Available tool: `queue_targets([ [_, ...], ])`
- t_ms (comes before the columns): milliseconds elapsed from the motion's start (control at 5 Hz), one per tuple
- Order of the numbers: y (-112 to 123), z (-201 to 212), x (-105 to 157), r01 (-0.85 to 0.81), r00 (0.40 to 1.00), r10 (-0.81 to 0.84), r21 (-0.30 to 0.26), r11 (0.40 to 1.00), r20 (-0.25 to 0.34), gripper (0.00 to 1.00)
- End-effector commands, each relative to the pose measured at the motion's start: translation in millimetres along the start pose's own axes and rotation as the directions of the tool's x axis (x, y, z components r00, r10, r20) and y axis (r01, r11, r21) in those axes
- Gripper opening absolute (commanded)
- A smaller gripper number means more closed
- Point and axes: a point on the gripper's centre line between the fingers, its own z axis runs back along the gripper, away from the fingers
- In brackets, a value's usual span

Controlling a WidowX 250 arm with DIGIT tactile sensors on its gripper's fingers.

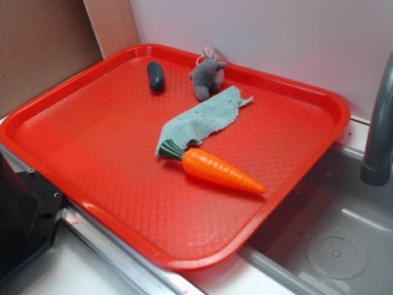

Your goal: Grab the carrot.

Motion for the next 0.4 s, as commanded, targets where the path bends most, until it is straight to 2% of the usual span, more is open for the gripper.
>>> queue_targets([
  [0, 0.0, 0.0, 0.0, 0.0, 1.0, 0.0, 0.0, 1.0, 0.0, 1.0],
  [200, -7.7, -5.2, 6.3, 0.152, 0.988, -0.152, -0.001, 0.988, 0.015, 1.0],
])
